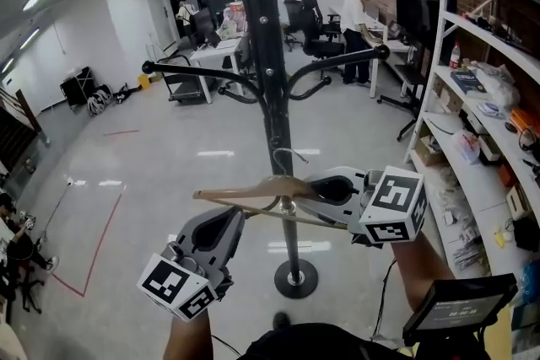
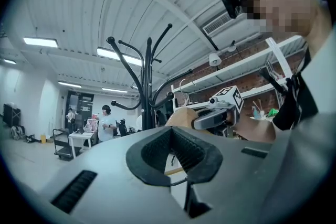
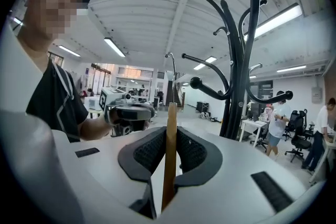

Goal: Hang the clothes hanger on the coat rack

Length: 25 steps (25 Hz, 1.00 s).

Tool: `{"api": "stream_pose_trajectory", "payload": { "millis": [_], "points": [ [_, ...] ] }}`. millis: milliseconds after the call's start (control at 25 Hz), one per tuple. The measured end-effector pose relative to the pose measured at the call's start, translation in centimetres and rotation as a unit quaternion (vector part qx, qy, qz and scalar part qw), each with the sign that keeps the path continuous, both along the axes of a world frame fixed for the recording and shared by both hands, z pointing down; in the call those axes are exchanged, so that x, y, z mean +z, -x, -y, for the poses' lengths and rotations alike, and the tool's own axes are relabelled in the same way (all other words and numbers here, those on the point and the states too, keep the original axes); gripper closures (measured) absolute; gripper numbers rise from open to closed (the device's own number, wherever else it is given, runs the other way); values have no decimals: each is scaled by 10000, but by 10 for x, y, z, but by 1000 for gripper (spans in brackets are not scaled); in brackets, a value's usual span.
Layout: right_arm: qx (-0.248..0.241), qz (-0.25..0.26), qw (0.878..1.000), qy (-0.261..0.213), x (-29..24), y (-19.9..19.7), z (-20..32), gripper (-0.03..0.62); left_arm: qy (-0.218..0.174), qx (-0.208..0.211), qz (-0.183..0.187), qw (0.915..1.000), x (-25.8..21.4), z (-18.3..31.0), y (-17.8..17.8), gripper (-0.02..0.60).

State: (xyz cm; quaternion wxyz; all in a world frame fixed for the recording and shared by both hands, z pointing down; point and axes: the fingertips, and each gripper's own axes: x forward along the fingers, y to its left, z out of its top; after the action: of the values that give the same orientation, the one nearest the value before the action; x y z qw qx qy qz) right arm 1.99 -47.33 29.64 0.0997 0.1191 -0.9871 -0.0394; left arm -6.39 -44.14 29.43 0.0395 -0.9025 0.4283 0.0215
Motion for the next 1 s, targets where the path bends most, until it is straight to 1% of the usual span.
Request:
{"api": "stream_pose_trajectory", "payload": {
  "millis": [240, 360, 480, 640, 1000],
  "points": [
    [-314, -16, 9990, 331, 0, 21, 26, 537, 16, 125, -89, 9999, -4, 31, 16, 581],
    [-366, -111, 9984, 421, 5, 28, 37, 537, 62, 211, -153, 9996, 0, 42, 18, 581],
    [-351, -162, 9977, 550, 15, 27, 51, 537, 93, 260, -176, 9995, 6, 54, 18, 581],
    [-364, -100, 9968, 698, 28, 24, 68, 537, 170, 343, -190, 9991, 16, 68, 15, 581],
    [-723, -134, 9938, 839, 42, 26, 85, 537, 411, 539, -239, 9974, 30, 91, 9, 581]
  ]
}}
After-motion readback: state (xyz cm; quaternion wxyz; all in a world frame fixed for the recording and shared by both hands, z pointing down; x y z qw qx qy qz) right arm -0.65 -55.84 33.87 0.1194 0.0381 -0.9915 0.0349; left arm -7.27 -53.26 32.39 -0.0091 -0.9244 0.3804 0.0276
